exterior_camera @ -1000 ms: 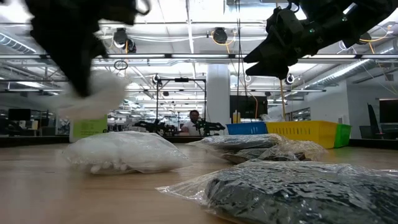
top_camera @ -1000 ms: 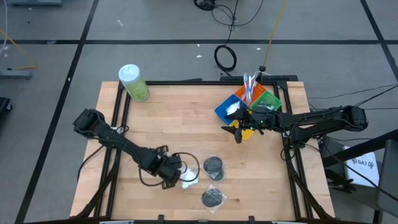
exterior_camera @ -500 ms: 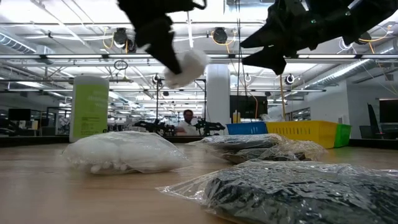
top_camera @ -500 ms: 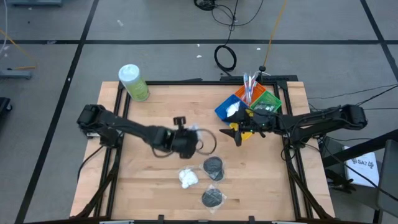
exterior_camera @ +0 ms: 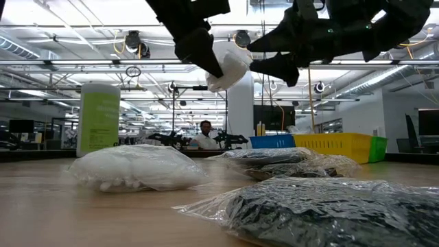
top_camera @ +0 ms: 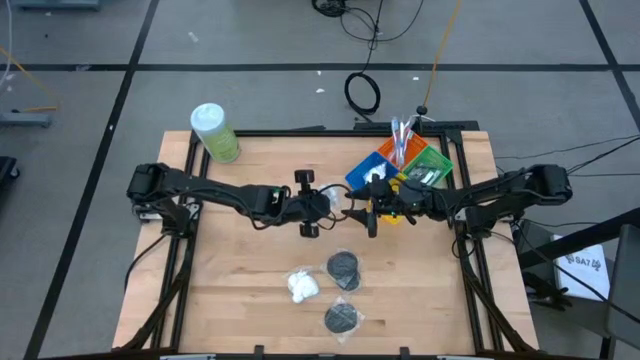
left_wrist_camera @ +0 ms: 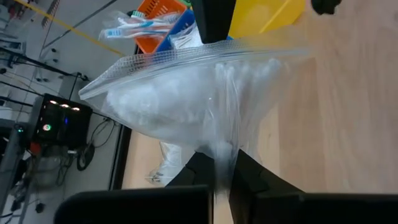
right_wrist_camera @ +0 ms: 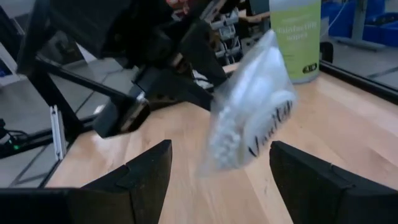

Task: Pick & Place Travel size toiletries
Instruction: Put the cotton pack into the blue bin

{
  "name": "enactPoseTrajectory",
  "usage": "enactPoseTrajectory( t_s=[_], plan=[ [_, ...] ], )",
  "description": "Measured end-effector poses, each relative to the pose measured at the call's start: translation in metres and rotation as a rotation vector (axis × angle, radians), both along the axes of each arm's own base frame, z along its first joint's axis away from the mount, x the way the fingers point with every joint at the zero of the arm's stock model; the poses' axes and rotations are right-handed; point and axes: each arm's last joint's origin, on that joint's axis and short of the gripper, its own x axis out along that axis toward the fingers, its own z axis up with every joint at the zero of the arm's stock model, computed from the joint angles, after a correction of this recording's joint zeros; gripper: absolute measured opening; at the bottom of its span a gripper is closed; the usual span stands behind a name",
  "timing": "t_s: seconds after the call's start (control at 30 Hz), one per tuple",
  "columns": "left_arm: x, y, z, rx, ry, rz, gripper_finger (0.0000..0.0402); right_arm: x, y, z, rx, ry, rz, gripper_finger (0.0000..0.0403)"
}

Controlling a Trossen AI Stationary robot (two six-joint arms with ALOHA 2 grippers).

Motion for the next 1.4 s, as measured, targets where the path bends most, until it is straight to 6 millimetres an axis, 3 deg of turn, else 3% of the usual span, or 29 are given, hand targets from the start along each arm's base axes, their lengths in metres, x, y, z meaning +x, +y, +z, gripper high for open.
enactPoseTrajectory(
  t_s=[0.4, 0.67, 0.83, 1.0, 1.1, 1.23, 1.4],
  plan=[
    [0.002, -0.002, 0.002, 0.002, -0.015, -0.049, 0.0011, 0.014, -0.016, -0.01, 0.025, -0.029, -0.054, 0.0256],
    [0.003, -0.003, 0.002, -0.023, -0.021, -0.062, 0.002, 0.033, -0.017, -0.008, 0.007, -0.027, 0.058, 0.0253],
    [0.003, -0.003, 0.002, -0.036, -0.028, -0.051, 0.0016, 0.033, -0.017, -0.007, -0.001, -0.029, 0.053, 0.0218],
    [0.003, -0.003, 0.002, -0.059, -0.044, -0.036, 0.0017, 0.032, -0.017, -0.005, -0.024, -0.035, 0.056, 0.0147],
    [0.003, -0.004, 0.002, -0.093, -0.064, -0.008, 0.0048, 0.032, -0.017, -0.005, -0.034, -0.028, 0.057, 0.0098],
    [0.003, -0.008, 0.002, -0.137, -0.098, 0.016, 0.012, 0.032, -0.018, -0.007, -0.056, -0.004, 0.057, 0.0042],
    [0.001, -0.024, 0.013, -0.159, -0.143, -0.035, 0.0212, 0.03, -0.022, -0.007, -0.081, 0.004, 0.059, 0.0024]
  ],
)
